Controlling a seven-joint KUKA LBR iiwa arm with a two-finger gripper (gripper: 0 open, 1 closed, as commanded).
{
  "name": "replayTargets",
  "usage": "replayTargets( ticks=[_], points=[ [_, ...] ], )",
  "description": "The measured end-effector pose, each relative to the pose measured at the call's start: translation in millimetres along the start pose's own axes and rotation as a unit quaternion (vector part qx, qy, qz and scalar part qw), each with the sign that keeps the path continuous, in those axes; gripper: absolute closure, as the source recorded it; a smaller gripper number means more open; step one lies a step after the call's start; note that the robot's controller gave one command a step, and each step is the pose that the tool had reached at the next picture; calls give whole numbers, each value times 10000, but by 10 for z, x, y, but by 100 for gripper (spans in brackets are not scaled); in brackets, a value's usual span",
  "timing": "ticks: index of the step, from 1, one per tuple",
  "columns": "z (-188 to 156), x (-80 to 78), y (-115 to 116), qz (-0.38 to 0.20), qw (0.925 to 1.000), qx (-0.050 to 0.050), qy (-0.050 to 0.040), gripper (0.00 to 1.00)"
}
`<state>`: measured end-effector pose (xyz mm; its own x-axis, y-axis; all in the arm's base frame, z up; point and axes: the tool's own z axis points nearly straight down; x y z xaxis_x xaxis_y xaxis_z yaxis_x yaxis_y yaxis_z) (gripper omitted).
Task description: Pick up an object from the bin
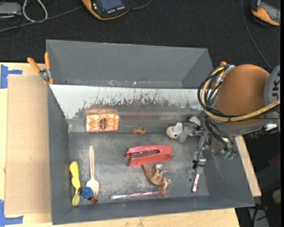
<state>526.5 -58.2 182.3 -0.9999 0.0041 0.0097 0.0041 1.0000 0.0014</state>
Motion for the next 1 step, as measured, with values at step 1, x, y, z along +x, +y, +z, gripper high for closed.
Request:
replayTargets(
  ticks=[1],
  points=[
    [-45,-16,2,-9,10000,4,-40,0]
  ],
)
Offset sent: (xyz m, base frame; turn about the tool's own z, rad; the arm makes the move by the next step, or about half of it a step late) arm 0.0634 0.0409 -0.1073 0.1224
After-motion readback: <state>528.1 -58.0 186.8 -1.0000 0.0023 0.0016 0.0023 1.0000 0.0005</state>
